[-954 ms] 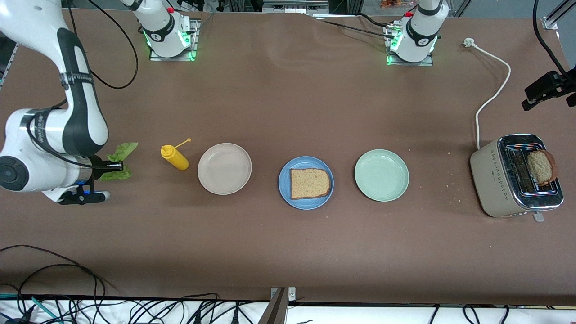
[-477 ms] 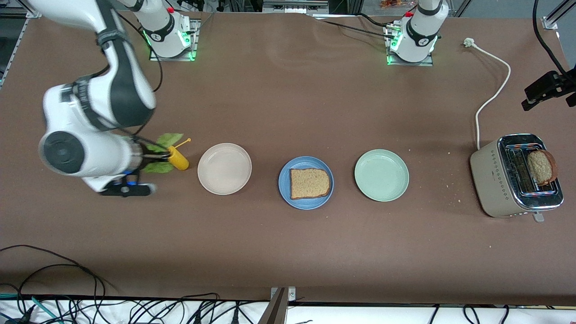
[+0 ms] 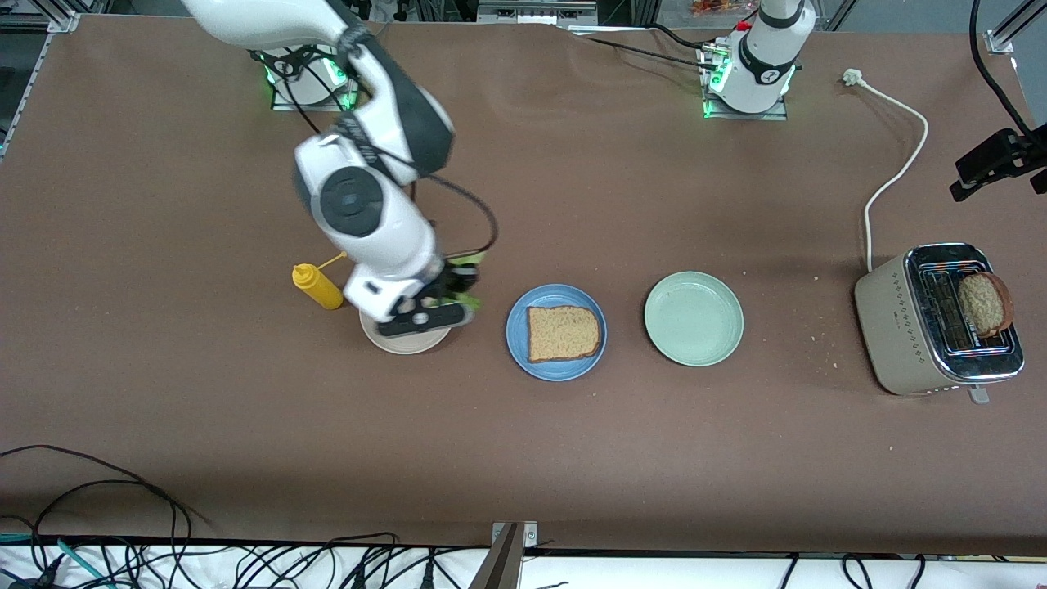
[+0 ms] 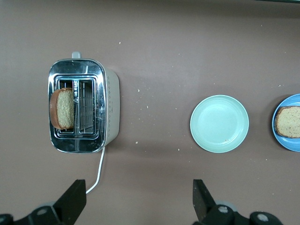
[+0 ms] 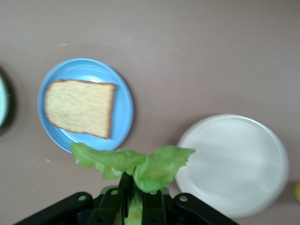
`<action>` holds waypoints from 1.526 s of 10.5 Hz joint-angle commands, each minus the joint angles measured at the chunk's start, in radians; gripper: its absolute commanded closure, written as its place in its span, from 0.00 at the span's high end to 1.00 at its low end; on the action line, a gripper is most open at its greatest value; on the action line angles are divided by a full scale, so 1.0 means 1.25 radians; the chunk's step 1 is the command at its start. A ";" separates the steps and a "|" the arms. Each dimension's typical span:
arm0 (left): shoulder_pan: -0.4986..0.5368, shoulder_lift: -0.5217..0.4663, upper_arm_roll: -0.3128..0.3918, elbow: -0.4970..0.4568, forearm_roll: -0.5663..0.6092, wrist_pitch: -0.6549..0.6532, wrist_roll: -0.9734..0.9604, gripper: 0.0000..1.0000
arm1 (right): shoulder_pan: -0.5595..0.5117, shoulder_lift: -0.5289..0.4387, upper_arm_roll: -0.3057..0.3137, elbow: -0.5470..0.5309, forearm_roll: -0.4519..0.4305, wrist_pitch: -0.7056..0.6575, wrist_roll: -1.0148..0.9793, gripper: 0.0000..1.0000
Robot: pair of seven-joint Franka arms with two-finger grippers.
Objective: Make sandwich in blue plate with both arms
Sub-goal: 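Carry the lettuce with the right gripper and drop it on the bread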
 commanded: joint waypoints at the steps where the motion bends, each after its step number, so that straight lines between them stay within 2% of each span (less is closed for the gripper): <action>1: 0.000 0.000 -0.004 0.012 0.026 -0.015 -0.006 1.00 | 0.071 0.118 -0.001 0.029 0.006 0.251 0.005 0.00; 3: 0.000 0.000 -0.004 0.012 0.026 -0.015 -0.008 1.00 | 0.089 0.170 -0.001 0.025 0.006 0.383 0.004 0.00; 5: 0.000 0.000 -0.004 0.012 0.026 -0.015 -0.008 1.00 | 0.116 0.217 -0.002 0.021 0.001 0.441 0.000 0.00; 6: 0.000 0.000 -0.004 0.012 0.026 -0.015 -0.008 1.00 | 0.116 0.229 -0.003 0.020 -0.005 0.502 -0.001 0.40; 7: 0.000 0.000 -0.004 0.012 0.026 -0.015 -0.008 1.00 | 0.118 0.260 -0.002 0.020 -0.002 0.604 0.005 0.92; 8: 0.000 0.000 -0.004 0.012 0.026 -0.015 -0.008 1.00 | 0.127 0.285 -0.002 0.018 0.003 0.705 0.005 1.00; 10: 0.000 0.000 -0.004 0.012 0.026 -0.015 -0.006 1.00 | 0.126 0.276 -0.002 -0.002 0.003 0.720 -0.001 1.00; 12: 0.000 0.000 -0.004 0.012 0.026 -0.015 -0.008 1.00 | 0.120 0.251 -0.002 -0.002 0.005 0.657 -0.001 1.00; 16: 0.000 0.000 -0.003 0.012 0.026 -0.015 -0.006 1.00 | 0.078 0.139 -0.006 0.001 0.005 0.346 -0.004 1.00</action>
